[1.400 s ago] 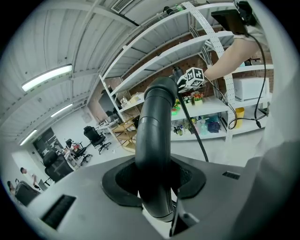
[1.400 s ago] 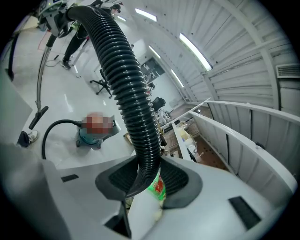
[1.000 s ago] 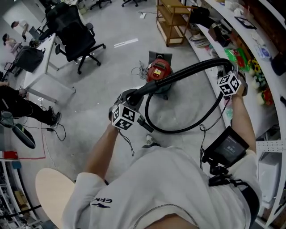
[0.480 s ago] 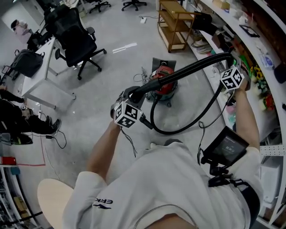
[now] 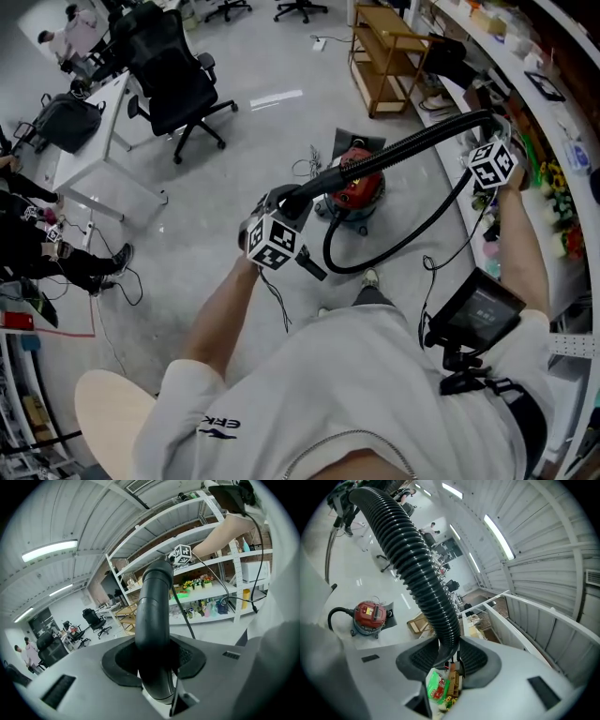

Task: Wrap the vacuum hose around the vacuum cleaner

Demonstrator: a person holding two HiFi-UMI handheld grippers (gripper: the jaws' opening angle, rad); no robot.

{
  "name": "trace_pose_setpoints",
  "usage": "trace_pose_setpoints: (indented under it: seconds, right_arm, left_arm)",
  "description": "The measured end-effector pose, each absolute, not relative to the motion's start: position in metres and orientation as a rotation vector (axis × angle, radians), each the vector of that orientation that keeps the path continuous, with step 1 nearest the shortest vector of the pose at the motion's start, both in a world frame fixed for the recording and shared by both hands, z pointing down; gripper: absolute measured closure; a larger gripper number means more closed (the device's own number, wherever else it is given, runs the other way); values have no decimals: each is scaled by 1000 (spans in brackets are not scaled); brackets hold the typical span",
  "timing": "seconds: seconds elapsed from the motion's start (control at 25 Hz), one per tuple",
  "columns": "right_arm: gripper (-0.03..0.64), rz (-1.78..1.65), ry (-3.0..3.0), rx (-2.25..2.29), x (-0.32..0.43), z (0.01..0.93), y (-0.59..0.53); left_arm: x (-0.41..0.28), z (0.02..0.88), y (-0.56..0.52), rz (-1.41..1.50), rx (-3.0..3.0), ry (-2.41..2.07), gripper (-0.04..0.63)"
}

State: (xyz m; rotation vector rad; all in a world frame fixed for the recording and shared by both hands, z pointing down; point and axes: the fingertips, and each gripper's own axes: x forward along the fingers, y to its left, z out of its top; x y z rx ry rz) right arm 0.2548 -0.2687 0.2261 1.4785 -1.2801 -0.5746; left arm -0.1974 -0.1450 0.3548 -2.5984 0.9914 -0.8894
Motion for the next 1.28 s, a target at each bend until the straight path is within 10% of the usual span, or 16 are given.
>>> trace_pose_setpoints:
  seconds: [1.28]
  right_arm:
    - [483,-743,-1576,1245,218,232,-590]
  left_arm:
    - [-159,351,-314,-1068,-2484,1345,460]
